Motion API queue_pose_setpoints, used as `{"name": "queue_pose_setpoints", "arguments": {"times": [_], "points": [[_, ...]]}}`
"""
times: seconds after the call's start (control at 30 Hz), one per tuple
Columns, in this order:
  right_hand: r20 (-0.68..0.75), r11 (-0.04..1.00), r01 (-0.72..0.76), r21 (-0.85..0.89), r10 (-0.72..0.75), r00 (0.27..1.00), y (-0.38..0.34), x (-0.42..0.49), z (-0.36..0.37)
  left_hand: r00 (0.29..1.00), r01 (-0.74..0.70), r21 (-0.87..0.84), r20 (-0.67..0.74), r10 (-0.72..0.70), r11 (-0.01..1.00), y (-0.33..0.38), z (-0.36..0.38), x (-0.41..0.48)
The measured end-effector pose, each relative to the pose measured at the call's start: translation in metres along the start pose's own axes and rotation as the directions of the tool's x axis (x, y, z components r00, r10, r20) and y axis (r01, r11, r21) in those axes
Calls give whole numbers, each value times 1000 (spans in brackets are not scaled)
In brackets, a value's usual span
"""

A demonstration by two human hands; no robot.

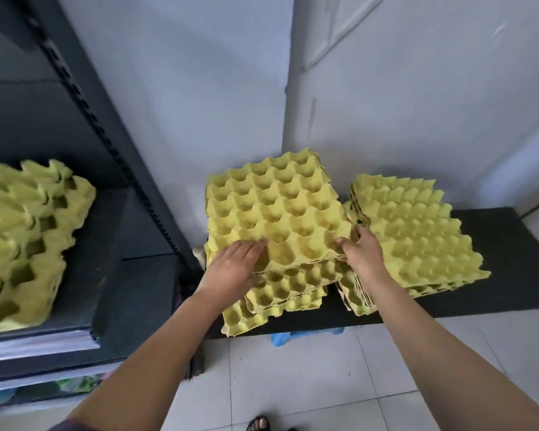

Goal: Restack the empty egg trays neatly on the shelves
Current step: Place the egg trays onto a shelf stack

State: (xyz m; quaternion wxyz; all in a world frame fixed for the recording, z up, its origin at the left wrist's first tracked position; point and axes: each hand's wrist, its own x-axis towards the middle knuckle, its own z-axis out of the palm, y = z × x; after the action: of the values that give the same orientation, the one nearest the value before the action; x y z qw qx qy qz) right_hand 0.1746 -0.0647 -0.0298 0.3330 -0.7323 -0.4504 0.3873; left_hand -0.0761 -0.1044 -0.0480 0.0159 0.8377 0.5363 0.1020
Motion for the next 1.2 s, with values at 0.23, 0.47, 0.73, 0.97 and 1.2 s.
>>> {"name": "queue_pose_setpoints", "arguments": {"times": [0.23,0.47,0.73,0.97,1.2], "points": [[-79,982,153,114,-145,986,-44,-52,-37,947,-27,150,-314,73,988,21,-84,-20],[-65,935,294,197,-287,956,-66,-109,-60,905,89,170,-425,-8,981,56,-145,-73],[-83,870,408,276,-402,912,-101,-171,-81,804,152,324,-590,74,934,89,-218,-128],[-54,794,436,423,-459,887,-157,-203,-56,741,198,486,-643,195,851,68,-288,-164],[18,641,460,614,-594,804,-252,-259,10,676,328,506,-716,176,798,-19,-358,-208]]}}
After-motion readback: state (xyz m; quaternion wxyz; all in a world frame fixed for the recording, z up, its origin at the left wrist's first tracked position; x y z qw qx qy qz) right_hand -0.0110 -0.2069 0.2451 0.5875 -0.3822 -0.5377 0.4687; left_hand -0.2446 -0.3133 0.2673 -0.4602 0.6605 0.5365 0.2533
